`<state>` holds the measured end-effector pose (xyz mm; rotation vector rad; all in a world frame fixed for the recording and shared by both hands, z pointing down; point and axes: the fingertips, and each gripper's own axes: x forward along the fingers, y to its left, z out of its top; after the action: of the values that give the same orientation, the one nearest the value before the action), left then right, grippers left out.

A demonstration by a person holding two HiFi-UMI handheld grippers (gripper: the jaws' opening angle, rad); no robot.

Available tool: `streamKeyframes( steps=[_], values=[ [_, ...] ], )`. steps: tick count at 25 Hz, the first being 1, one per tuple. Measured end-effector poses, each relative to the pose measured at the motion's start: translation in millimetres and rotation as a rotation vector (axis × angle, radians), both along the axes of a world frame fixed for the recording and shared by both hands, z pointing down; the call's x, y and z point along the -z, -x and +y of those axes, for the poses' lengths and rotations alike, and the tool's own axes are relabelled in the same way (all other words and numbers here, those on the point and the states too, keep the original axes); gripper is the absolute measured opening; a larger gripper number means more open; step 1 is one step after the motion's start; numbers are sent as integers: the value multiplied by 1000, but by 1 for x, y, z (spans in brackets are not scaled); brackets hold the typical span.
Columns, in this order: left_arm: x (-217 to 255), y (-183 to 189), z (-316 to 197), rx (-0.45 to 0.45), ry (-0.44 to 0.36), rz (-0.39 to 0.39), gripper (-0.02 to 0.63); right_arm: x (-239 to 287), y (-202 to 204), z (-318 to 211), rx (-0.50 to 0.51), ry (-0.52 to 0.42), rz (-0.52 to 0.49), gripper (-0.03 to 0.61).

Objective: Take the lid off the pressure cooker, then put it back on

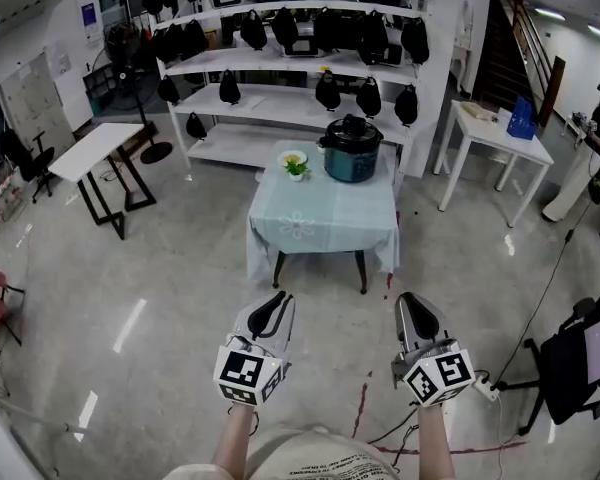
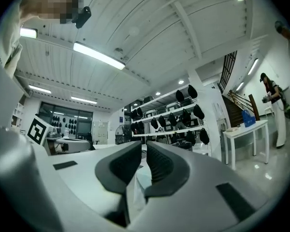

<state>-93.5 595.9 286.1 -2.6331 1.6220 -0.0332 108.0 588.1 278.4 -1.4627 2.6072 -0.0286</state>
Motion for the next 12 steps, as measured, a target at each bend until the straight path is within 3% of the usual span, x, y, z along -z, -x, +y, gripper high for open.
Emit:
streamKeyframes(
  steps=[2,4,8,12],
  values=[
    [-4,-3,0,1,8,11,68,-3,-2,0,8,-1,-4,78],
    [-7,-5,-2,10,13,20,175,-5,-5,-2,11,7,-8,111],
    [-8,-11,-5,26,10,15,212,-8,-12,-8,14,21,-33,239],
    [-10,-13,-9,33,17,18,270,-10,-16,-14,20,38,-50,283]
  ],
)
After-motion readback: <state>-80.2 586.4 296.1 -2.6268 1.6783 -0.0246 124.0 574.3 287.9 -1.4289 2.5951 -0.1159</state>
